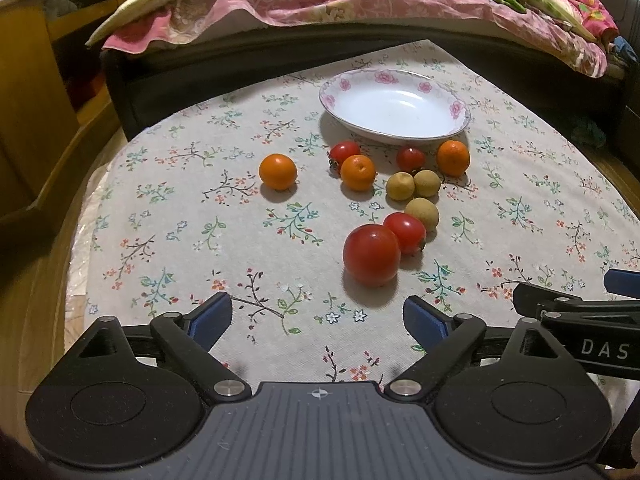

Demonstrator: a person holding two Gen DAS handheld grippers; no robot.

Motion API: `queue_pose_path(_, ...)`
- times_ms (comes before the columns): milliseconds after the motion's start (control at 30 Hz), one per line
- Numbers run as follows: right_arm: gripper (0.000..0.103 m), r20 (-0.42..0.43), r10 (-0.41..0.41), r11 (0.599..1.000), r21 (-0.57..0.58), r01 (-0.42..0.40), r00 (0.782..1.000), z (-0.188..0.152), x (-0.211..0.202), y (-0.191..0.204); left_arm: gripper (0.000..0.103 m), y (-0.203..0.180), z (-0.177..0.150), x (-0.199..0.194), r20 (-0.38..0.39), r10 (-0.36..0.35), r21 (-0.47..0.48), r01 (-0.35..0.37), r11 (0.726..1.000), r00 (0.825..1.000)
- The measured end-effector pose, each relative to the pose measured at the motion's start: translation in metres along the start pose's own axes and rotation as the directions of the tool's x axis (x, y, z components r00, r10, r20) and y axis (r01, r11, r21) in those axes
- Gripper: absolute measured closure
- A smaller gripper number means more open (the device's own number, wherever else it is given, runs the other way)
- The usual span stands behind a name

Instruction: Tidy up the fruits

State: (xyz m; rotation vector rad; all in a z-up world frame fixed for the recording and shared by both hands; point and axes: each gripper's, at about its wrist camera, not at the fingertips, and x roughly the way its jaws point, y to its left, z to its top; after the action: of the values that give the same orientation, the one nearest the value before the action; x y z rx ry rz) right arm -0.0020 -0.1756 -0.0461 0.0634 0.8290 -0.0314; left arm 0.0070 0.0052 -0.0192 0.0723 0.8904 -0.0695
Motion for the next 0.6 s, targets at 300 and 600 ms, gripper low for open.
queue_pose_path(300, 0.002, -0.008, 0.005, 1.000, -0.014, -0.005, 1.000, 0.0014, 0.0047, 0.0045, 0.010, 0.0021, 0.0008, 0.0040, -0.011, -0.003, -0.010, 0.003, 1.000, 1.000)
queue_pose_path(600, 0.008, -0.014, 0.024, 0.999, -0.037, -0.024, 1.000, 0.0049, 0.0086, 0.0096, 0.010, 0.0006, 0.0015, 0.0061, 0.000, 0.027, 0.016, -0.027, 1.000, 1.000)
